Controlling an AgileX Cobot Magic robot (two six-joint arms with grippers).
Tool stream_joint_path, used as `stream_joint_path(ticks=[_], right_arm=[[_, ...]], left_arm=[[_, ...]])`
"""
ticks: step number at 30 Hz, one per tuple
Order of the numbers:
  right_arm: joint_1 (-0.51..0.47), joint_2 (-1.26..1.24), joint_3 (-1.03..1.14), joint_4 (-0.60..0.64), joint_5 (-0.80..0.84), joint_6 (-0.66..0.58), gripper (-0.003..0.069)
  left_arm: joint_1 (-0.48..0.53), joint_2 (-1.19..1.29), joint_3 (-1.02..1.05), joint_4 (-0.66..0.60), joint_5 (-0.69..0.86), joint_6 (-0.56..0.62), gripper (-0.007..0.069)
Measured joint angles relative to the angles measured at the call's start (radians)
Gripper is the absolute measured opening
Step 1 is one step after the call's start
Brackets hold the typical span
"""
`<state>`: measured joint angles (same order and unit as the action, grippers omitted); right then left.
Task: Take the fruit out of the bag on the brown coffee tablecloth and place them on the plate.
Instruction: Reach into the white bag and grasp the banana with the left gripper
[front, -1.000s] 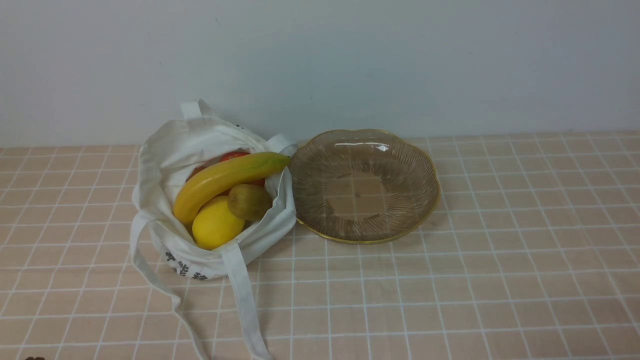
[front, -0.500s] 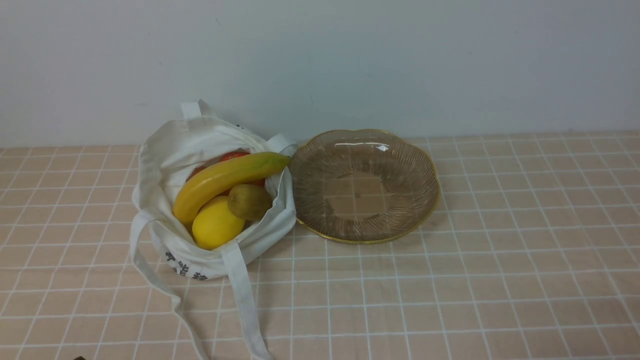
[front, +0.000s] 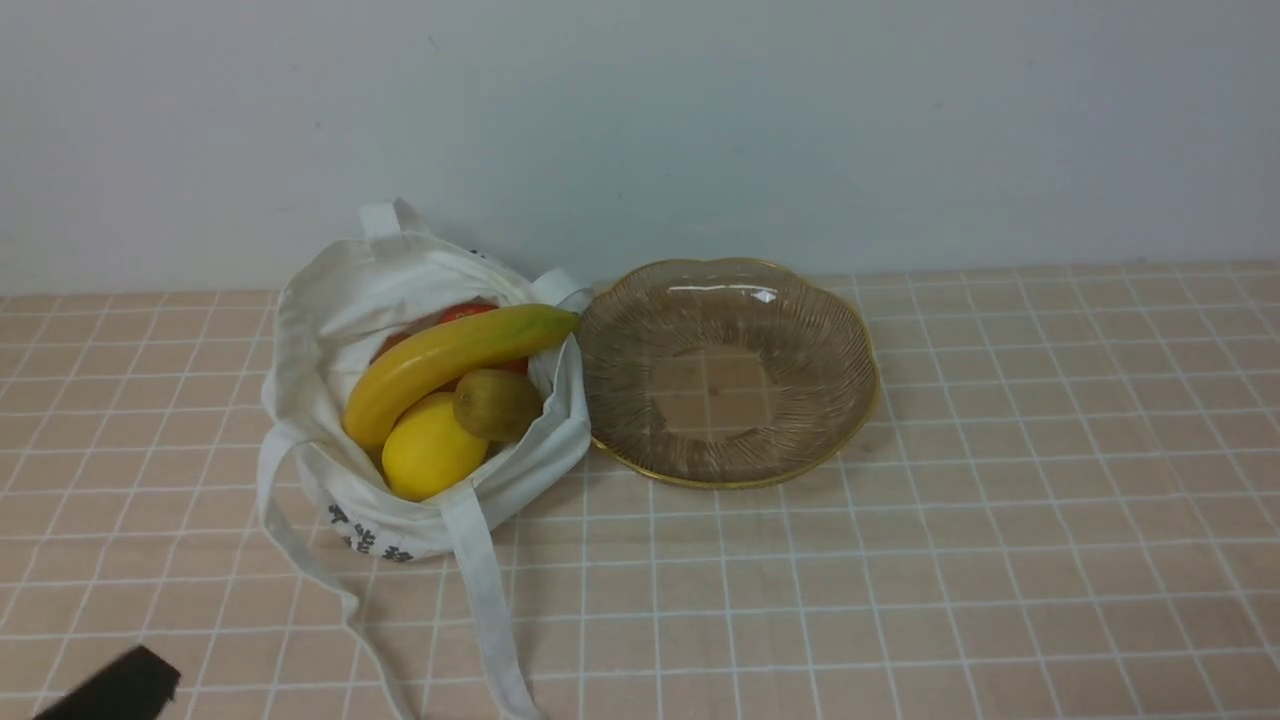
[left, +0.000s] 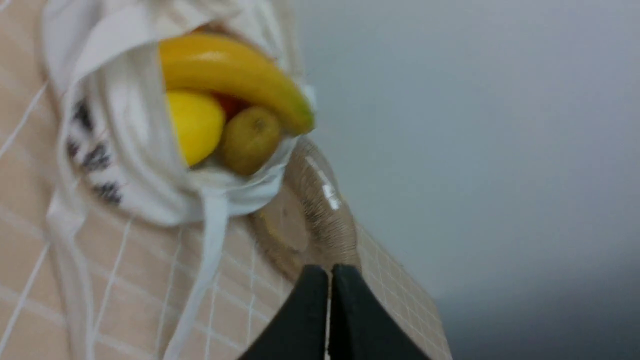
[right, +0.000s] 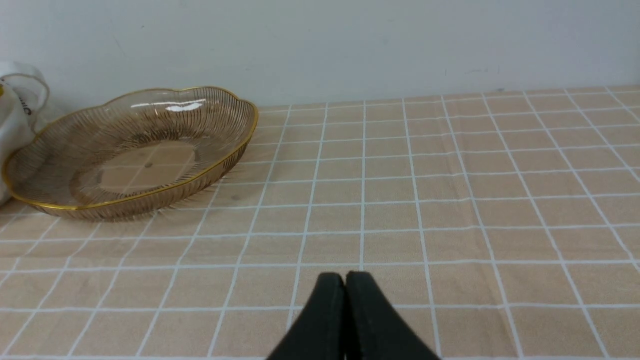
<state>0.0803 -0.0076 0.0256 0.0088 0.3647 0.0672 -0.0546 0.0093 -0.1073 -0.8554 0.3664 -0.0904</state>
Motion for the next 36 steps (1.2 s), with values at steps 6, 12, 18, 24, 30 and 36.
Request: stream_joint_path(ticks=[6,12,18,24,30,36], right_arm=[[0.0,0.0,0.0,0.0,0.0,0.0,-0.0013],[0.0,0.0,0.0,0.0,0.0,0.0,-0.0013],[0.0,0.0,0.0,0.0,0.0,0.0,-0.0013],[0.0,0.0,0.0,0.0,0.0,0.0,-0.0013],[0.0,0.0,0.0,0.0,0.0,0.0,-0.0013],[0.0,0.0,0.0,0.0,0.0,0.0,-0.0013]], left_arm=[[0.0,0.343,-0.283,0.209,0.238,0.136,-0.0008],[0.0,0.81,-0.575,0.538,0.574,0.167,-0.0008],[0.0,1.22,-0.852,0.743,0.655,0.209,-0.0008],[-0.059,1.52,-1.074,0.781,0.658,0.268,-0.0008],[-0.135,1.658,-1.22,0.804,0.656,0.257,-0.0003],[-0.155,1.685,-1.255,0.855,0.542,0.197,0.0073]])
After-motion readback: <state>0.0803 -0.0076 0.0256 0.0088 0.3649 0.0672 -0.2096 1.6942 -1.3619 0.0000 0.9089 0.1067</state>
